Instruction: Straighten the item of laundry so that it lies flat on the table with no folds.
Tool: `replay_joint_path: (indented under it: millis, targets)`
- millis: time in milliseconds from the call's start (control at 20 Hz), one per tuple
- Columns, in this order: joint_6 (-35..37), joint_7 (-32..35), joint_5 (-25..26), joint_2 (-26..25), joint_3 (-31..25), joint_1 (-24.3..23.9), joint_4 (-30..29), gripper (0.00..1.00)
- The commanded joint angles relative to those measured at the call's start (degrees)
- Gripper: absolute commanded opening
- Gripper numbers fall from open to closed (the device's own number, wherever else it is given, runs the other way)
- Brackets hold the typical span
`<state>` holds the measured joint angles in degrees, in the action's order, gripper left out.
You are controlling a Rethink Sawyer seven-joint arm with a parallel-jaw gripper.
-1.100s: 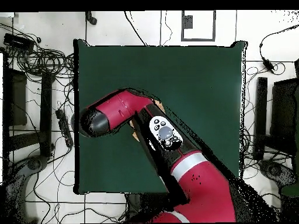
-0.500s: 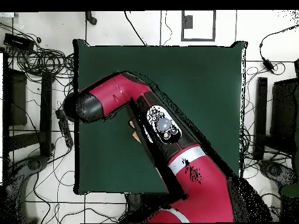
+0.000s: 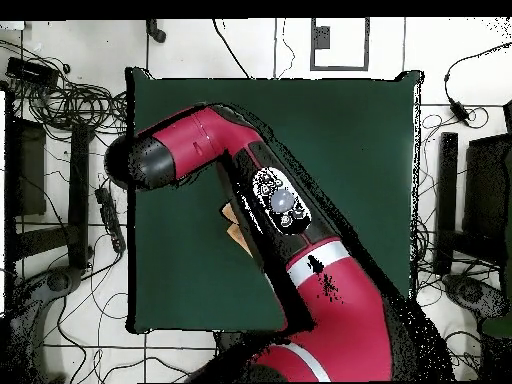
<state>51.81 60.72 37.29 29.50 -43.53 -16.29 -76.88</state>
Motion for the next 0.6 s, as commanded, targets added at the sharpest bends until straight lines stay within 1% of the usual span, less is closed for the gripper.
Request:
replay_joint_path:
  millis: [50, 400, 600]
  targets:
    - [9.7, -20.7, 2.1, -3.4, -3.1, 3.5, 6.7, 1.00]
    - [14.6, -27.4, 2.7, -5.9, -3.6, 5.9, 14.2, 1.00]
    - [16.3, -31.0, 2.9, -6.5, -3.6, 7.1, 17.1, 1.00]
